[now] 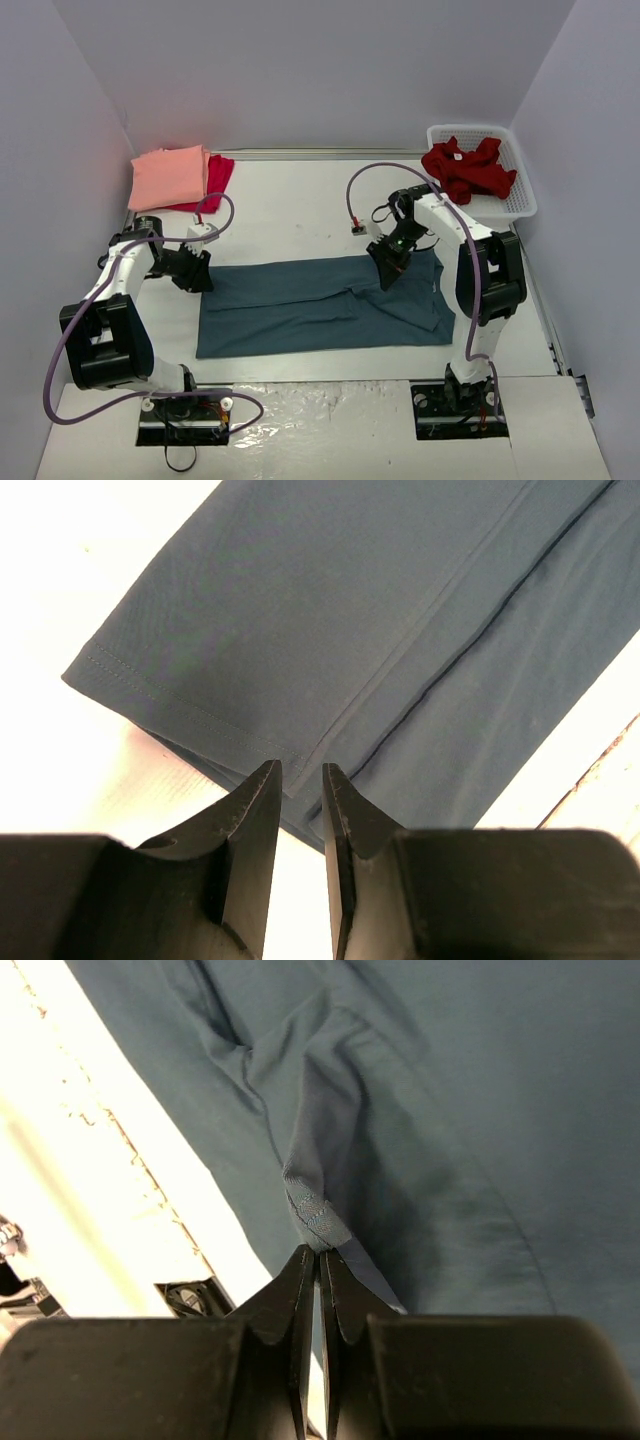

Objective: Fold and stack the t-shirts
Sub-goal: Fold the other side of the tshirt into a rectangle

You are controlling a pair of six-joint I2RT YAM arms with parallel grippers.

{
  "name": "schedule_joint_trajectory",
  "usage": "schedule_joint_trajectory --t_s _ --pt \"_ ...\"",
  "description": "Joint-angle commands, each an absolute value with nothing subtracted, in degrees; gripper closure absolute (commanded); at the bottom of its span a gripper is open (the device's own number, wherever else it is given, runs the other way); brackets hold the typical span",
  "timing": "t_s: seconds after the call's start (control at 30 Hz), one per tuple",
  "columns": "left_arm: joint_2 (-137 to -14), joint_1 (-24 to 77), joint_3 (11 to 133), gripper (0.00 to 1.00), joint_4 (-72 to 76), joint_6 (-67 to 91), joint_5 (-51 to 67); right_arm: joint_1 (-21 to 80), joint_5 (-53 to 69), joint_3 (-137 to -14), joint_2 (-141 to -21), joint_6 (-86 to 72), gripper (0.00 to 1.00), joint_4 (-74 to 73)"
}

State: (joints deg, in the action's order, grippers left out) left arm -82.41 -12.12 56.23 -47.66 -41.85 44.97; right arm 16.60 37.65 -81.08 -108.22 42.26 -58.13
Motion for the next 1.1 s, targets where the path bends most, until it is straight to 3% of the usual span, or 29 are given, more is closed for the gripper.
schedule_joint_trajectory --t_s 0.0,1.07 --pt "-80.3 -12.6 56.1 0.78 -48.5 -42.7 46.6 17.9 37.4 -80.0 -105.2 42.5 1.00 -62.3" --pt "-80.2 -12.6 55.6 0.78 -48.4 -42.9 46.4 30.1 36.8 -77.6 -108.2 38.3 1.00 -59.5"
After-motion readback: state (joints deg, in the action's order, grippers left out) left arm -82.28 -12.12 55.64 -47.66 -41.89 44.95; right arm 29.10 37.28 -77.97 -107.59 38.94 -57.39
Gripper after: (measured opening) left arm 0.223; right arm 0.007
